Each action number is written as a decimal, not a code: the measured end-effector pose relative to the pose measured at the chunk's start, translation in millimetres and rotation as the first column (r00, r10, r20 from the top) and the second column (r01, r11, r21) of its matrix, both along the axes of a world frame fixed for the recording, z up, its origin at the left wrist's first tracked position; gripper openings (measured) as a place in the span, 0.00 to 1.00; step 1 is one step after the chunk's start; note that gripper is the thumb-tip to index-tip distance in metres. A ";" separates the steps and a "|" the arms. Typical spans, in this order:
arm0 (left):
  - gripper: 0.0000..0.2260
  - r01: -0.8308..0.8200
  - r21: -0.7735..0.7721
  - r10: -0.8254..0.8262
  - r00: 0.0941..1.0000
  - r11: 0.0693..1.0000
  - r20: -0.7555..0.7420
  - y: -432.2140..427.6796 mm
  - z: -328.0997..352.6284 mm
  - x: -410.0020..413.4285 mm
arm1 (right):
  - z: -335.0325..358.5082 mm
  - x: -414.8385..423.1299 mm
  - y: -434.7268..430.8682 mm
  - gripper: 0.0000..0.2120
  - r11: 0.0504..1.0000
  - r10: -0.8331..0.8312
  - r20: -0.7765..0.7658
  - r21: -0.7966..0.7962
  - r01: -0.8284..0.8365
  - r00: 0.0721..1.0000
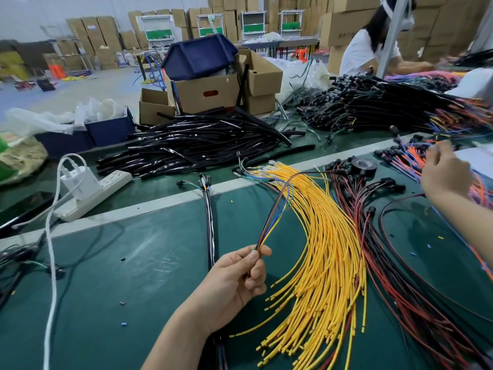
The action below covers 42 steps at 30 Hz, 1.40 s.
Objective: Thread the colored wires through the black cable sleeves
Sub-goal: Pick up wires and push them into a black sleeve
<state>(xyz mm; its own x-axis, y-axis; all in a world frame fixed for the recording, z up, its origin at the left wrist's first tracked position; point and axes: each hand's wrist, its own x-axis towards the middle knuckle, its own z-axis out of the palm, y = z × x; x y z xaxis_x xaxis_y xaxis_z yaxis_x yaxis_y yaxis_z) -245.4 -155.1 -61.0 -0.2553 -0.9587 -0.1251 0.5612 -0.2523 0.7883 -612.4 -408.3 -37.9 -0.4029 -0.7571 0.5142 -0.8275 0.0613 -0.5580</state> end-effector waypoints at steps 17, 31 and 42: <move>0.08 -0.011 0.027 0.011 1.000 1.000 0.002 2.2 1.2 -1.0 | -4.7 27.3 -29.7 0.11 0.912 0.218 -0.296 0.401 -0.086 0.930; 0.09 0.015 0.065 -0.012 0.999 0.998 -0.039 -2.3 0.6 -1.0 | -7.5 38.9 -70.6 0.03 0.878 0.094 -0.450 0.458 0.139 0.888; 0.08 0.049 0.089 -0.040 0.994 0.995 -0.099 -6.6 3.8 0.7 | 34.8 -9.6 -113.3 0.15 0.943 -0.114 -0.147 0.294 0.153 0.983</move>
